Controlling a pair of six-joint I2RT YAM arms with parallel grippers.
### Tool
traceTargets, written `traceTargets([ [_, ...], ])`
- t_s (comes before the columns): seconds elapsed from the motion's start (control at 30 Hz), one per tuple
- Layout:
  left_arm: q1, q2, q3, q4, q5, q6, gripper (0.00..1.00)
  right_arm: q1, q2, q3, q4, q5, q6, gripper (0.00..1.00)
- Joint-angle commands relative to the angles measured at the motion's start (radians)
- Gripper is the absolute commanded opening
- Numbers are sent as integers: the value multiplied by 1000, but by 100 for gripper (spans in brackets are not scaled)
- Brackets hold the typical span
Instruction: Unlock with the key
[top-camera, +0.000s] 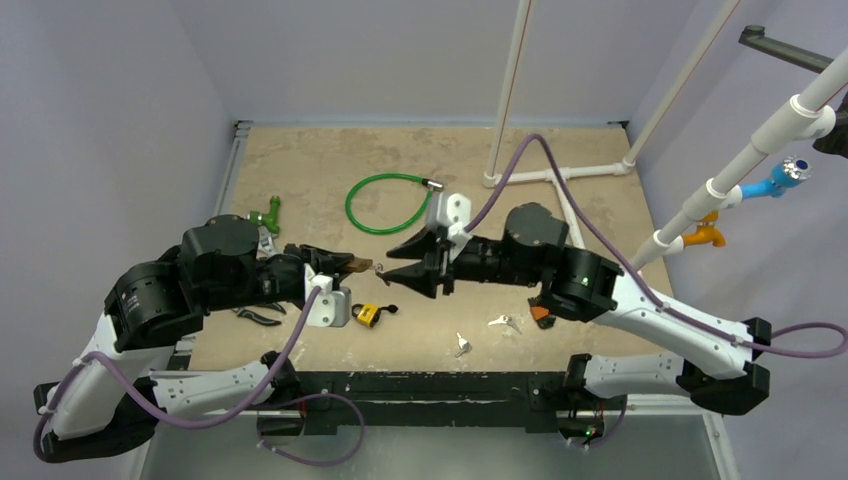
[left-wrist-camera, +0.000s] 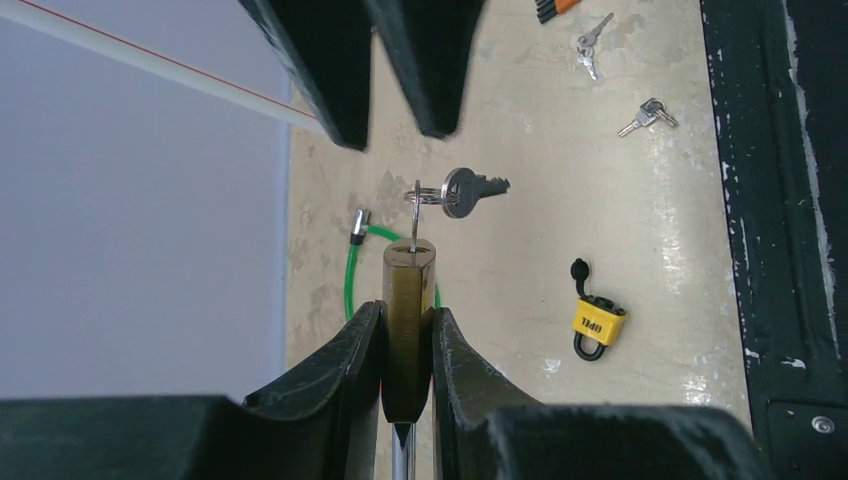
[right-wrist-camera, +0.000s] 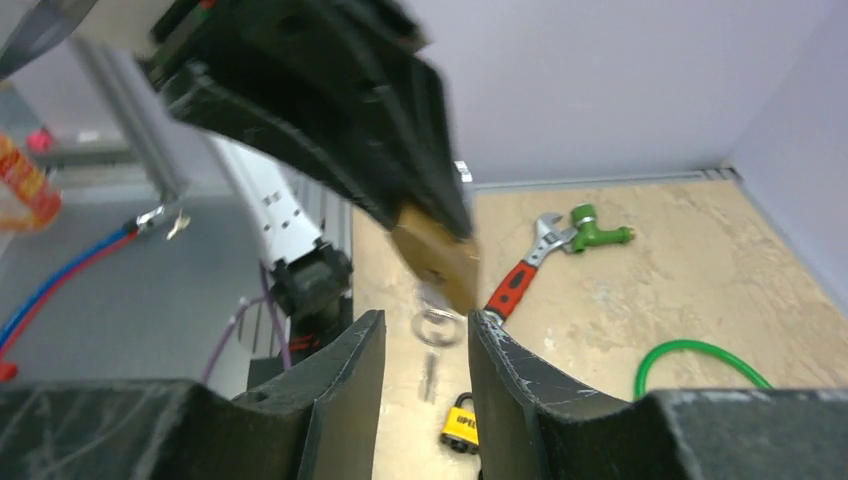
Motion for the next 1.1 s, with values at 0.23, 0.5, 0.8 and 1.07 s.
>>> traceTargets([
  [0.23, -5, 5, 58, 72, 34, -12, 0, 118, 56, 73, -80, 157, -223, 31],
  [0.5, -6, 8, 65, 78, 39, -18, 0, 152, 82, 79, -50, 229, -233, 18],
  [0.8, -4, 5, 65, 86, 43, -23, 0, 175, 121, 107, -66, 289, -219, 0],
  [1.07, -5, 15, 115, 105, 43, 8, 0, 175, 210, 170, -181, 387, -130, 0],
])
